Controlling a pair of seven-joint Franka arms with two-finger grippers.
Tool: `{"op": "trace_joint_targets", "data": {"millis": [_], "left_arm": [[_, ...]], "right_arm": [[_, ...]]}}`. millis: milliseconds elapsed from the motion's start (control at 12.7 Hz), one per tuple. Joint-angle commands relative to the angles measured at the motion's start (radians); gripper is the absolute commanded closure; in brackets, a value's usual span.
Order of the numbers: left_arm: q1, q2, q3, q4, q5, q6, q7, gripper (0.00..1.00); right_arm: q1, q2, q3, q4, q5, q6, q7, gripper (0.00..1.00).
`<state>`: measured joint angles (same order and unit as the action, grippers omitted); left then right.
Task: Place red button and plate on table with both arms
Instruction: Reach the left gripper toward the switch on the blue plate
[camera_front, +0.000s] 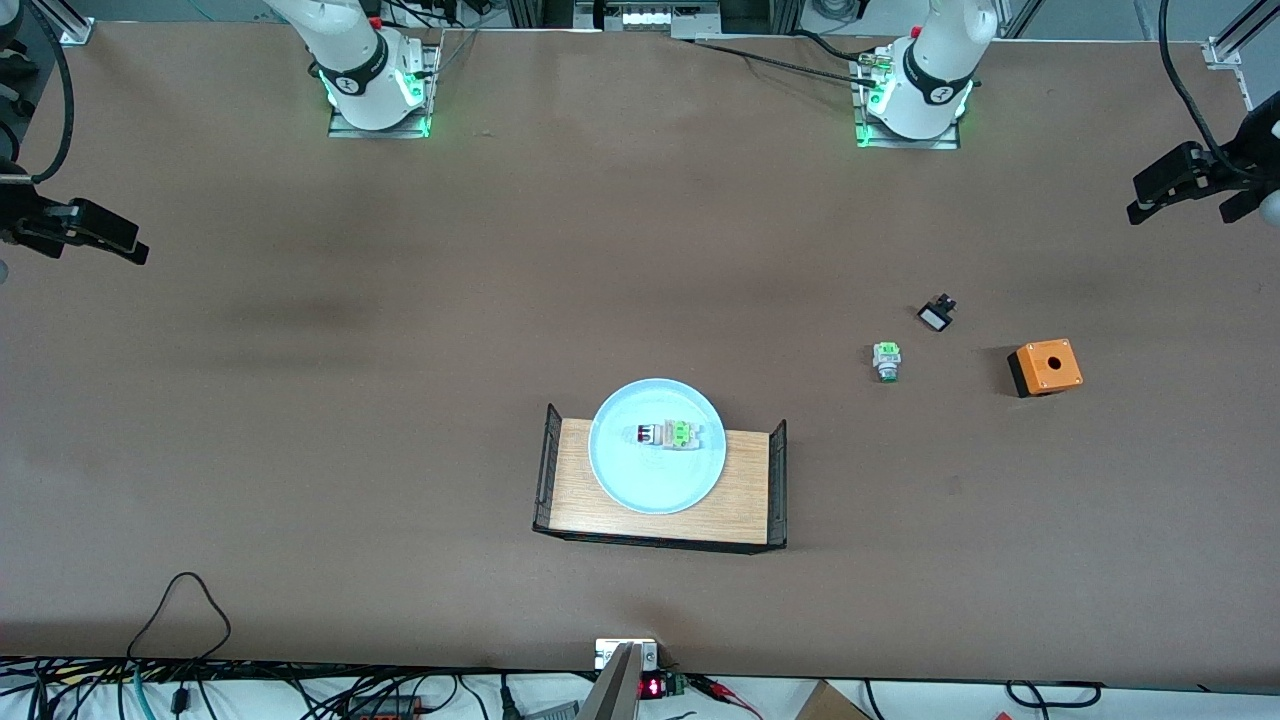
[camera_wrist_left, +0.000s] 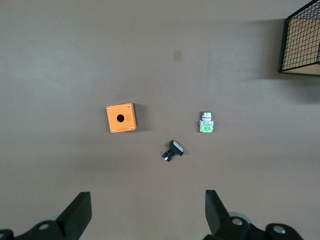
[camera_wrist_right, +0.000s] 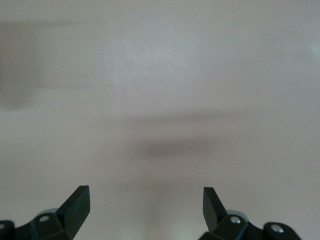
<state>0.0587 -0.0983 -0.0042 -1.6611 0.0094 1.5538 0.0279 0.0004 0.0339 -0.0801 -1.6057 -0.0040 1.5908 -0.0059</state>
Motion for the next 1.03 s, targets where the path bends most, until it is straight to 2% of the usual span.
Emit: {"op": "trace_joint_targets", "data": {"millis": [0, 395, 632, 947], "left_arm": [[0.003, 0.011, -0.01, 0.024, -0.002, -0.029, 0.01, 0.0], [-0.007, 0.035, -0.026, 0.015, -0.008, -0.038, -0.031, 0.0], [-0.01, 0.107, -0.074, 0.035, -0.008, -0.061, -0.277, 0.0], [-0.039, 0.282, -0.149, 0.233, -0.061, -0.067, -0.723, 0.0]], "right_arm": [[-0.01, 0.004, 0.006, 0.012, -0.013, -0.005, -0.011, 0.0], [-0.007, 0.0, 0.009, 0.013, -0.013, 0.0, -0.012, 0.0], [-0.007, 0.0, 0.009, 0.013, -0.013, 0.0, -0.012, 0.0], [-0.007, 0.0, 0.009, 0.013, -0.013, 0.0, -0.012, 0.0]]}}
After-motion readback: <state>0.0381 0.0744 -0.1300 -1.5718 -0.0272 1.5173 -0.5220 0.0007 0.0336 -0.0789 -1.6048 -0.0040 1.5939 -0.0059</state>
